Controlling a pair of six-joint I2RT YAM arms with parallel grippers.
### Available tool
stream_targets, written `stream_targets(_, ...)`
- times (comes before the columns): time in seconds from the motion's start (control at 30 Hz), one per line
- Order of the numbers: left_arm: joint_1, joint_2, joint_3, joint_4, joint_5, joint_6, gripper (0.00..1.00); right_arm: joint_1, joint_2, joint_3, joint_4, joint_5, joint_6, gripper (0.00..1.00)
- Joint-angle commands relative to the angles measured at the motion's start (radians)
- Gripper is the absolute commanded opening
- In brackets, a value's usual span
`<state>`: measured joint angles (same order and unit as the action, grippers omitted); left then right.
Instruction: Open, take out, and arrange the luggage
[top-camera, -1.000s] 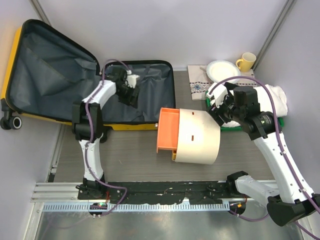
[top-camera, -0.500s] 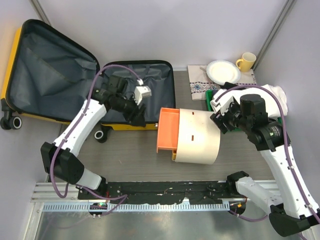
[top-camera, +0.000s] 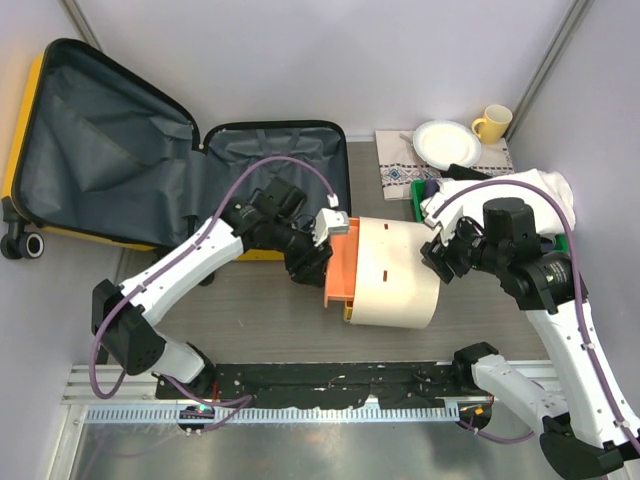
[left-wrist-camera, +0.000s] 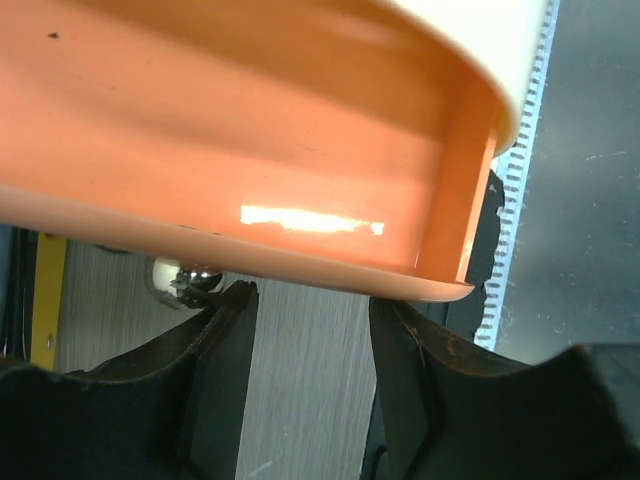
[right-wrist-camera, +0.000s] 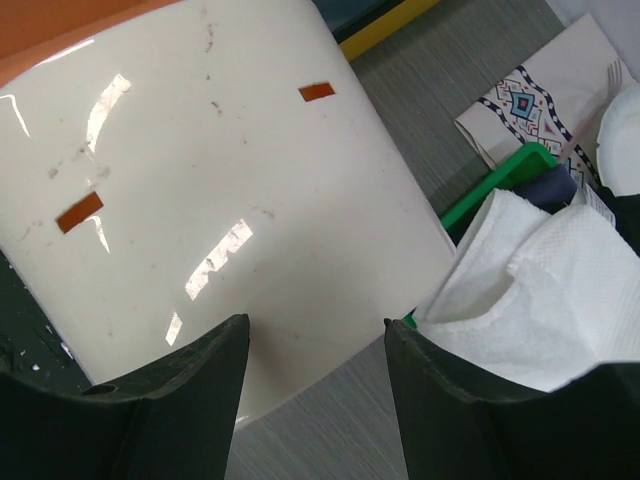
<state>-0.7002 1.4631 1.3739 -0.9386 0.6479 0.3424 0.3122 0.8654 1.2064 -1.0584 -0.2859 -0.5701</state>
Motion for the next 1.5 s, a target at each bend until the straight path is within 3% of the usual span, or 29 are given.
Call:
stream_targets(0.0, -0.05, 0.031, 0.037, 0.138, -0.03, -0.036, 0.53, 0.004, 0.057, -0.105, -0.203, -0.004, -0.033, 0.63)
stream_targets(0.13, -0.055, 0.057, 0.047, 0.19, -0.022, -0.04, 0.55, 0.005, 0.055, -0.154, -0.186, -0.027, -0.039, 0.61)
stream_targets(0.33, -0.082, 0.117, 0.077, 0.242, 0.079, 0.07, 0.58, 0.005, 0.052, -0.179, -0.176, -0.019, -0.048, 0.61)
stream_targets(0.7, -0.114, 0.198, 0.168, 0.17, -0.017, 0.133, 0.58, 0.007, 0.052, -0.179, -0.17, -0.012, -0.048, 0.6)
stream_targets(0.87, -0.024, 0.073, 0.03, 0.152, 0.019, 0.161, 0.56, 0.007, 0.047, -0.186, -0.163, -0.004, -0.048, 0.6)
stream_targets(1.0, -0.018, 0.043, -0.079, 0.178, 0.013, 0.198, 0.56, 0.007, 0.043, -0.188, -0.161, 0.001, -0.047, 0.6)
stream_targets(1.2, -0.019, 0.097, -0.122, 0.401, 0.084, 0.012, 0.56, 0.008, 0.046, -0.191, -0.161, 0.002, -0.048, 0.6)
stream_targets(1.3, -0.021, 0.091, -0.195, 0.683, 0.091, -0.175, 0.57, 0.005, 0.049, -0.189, -0.153, 0.004, -0.051, 0.61)
stream_targets(1.47, -0.033, 0.082, -0.251, 0.863, 0.108, -0.402, 0.58, 0.007, 0.053, -0.18, -0.155, -0.004, -0.051, 0.6)
